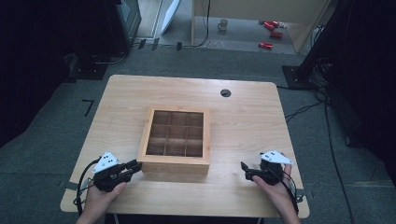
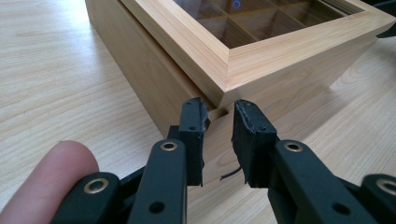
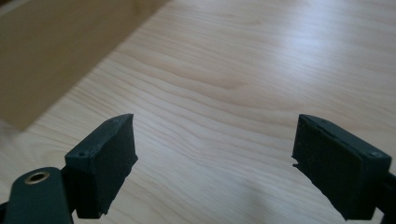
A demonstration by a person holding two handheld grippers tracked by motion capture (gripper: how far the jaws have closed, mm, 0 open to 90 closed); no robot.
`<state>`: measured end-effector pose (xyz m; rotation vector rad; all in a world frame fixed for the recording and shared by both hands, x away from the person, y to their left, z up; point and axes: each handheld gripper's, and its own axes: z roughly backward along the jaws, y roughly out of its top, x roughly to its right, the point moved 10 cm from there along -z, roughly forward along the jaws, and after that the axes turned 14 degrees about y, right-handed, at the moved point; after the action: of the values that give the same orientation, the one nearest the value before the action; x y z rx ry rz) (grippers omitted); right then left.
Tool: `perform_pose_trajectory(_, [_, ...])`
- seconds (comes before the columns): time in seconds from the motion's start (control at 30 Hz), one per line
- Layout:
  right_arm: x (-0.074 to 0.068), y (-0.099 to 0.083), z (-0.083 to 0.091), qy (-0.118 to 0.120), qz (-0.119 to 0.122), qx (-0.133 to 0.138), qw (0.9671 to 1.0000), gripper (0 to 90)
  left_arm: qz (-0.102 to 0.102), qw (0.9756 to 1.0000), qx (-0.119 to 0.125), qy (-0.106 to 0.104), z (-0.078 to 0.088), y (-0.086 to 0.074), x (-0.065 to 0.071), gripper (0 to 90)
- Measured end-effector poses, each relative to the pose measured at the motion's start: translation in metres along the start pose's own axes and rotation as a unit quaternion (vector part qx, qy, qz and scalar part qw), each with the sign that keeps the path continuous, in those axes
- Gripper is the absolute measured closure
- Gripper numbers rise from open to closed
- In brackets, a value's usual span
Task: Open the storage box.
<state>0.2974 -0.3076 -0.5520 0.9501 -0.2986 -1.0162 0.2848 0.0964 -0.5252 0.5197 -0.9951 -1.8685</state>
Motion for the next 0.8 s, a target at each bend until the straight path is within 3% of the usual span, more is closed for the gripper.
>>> perform_pose_trajectory(0.3, [-0.062,0.031,-0.011,0.063,0.039,0.028,0.9969,13.9,-0.008,0.9999,0.009,0.001,0.003,0.009,0.002,74.8])
perform_pose_trajectory(0.43, [-0.082,0.041,-0.016,0.083,0.052,0.035,0.9946,14.9,-0.012,0.9999,0.01,0.001,0.004,0.012,0.002,74.8])
perform_pose_trajectory(0.6, [-0.098,0.047,-0.026,0.098,0.069,0.031,0.9923,17.2,-0.015,0.9998,0.012,0.001,0.005,0.017,0.004,74.6])
perform_pose_trajectory(0.67, [-0.098,0.048,-0.029,0.09,0.072,0.03,0.9929,17.7,-0.01,0.9999,0.014,-0.002,0.006,0.019,0.003,74.6])
perform_pose_trajectory(0.8, [-0.103,0.051,-0.032,0.096,0.075,0.035,0.992,18.0,-0.008,0.9998,0.017,-0.005,0.008,0.023,0.003,74.5])
